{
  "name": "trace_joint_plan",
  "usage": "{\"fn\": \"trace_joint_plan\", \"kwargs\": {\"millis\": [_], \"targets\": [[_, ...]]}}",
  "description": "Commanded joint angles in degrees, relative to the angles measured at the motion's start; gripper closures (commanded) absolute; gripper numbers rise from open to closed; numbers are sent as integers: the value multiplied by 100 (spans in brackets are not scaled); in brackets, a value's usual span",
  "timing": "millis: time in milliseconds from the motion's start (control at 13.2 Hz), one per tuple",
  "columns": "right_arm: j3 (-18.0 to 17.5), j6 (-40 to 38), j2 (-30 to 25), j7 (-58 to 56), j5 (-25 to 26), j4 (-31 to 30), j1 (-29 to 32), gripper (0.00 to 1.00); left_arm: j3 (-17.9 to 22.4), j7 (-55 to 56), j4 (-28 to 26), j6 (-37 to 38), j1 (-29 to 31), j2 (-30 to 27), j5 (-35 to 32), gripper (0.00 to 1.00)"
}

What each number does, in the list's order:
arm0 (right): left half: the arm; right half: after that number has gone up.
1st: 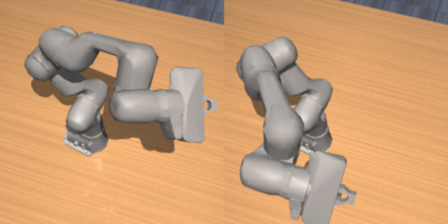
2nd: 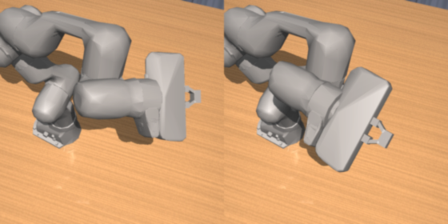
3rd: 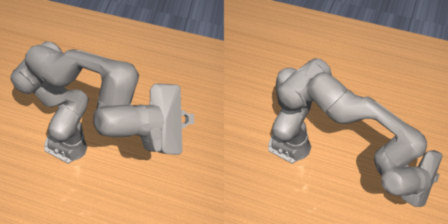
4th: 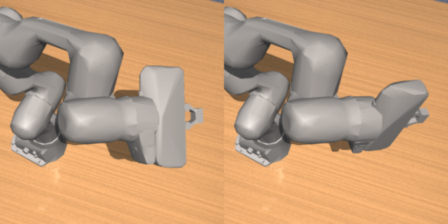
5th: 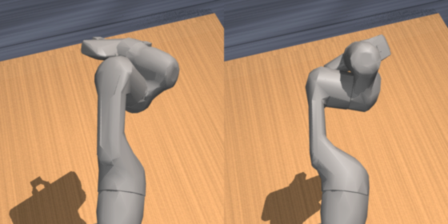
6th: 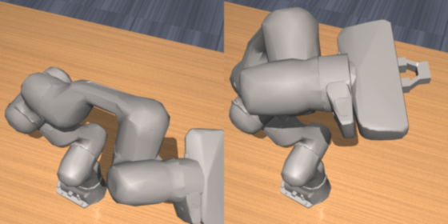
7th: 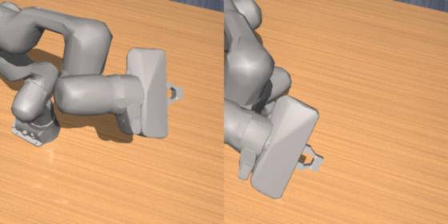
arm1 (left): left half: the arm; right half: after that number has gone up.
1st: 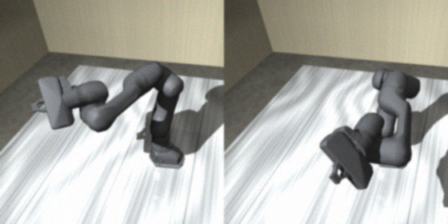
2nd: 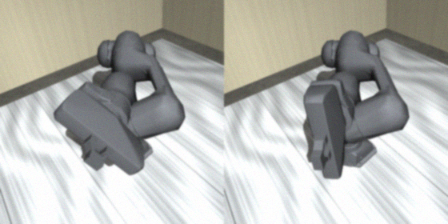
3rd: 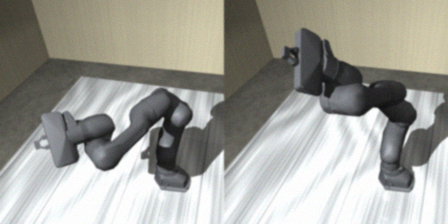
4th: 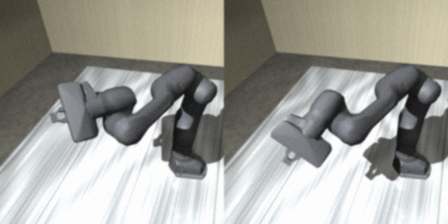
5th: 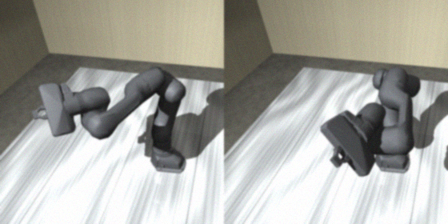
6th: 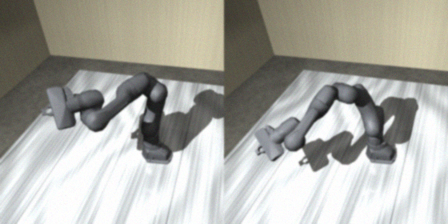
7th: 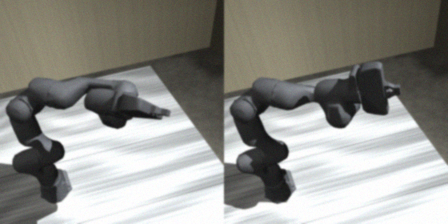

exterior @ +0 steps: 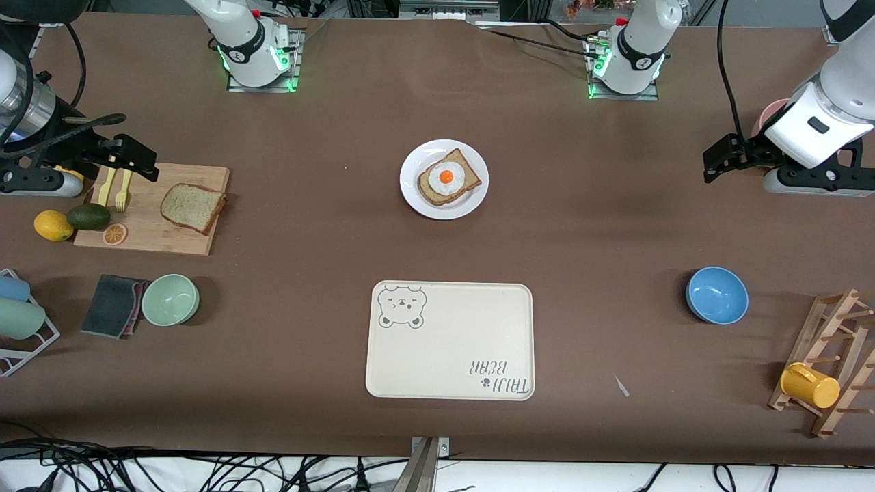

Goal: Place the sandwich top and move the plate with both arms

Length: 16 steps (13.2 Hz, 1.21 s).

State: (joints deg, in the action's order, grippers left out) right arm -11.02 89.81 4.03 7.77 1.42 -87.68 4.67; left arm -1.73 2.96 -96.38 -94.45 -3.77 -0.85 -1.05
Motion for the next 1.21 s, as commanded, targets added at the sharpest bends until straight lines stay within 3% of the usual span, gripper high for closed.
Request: {"fn": "trace_joint_plan", "kwargs": {"millis": [0,303,1137], "targets": [[-76,-52,71,-118,78,164,87,0,-3,29,93,85,-1,-12,52,0],[-76,-52,89,-127,69,164,96,0,-223,46,129,111,-27,-20,26,0],[-14,1,115,-48,7,120,113,0,-214,55,137,120,-19,-12,26,0]]}}
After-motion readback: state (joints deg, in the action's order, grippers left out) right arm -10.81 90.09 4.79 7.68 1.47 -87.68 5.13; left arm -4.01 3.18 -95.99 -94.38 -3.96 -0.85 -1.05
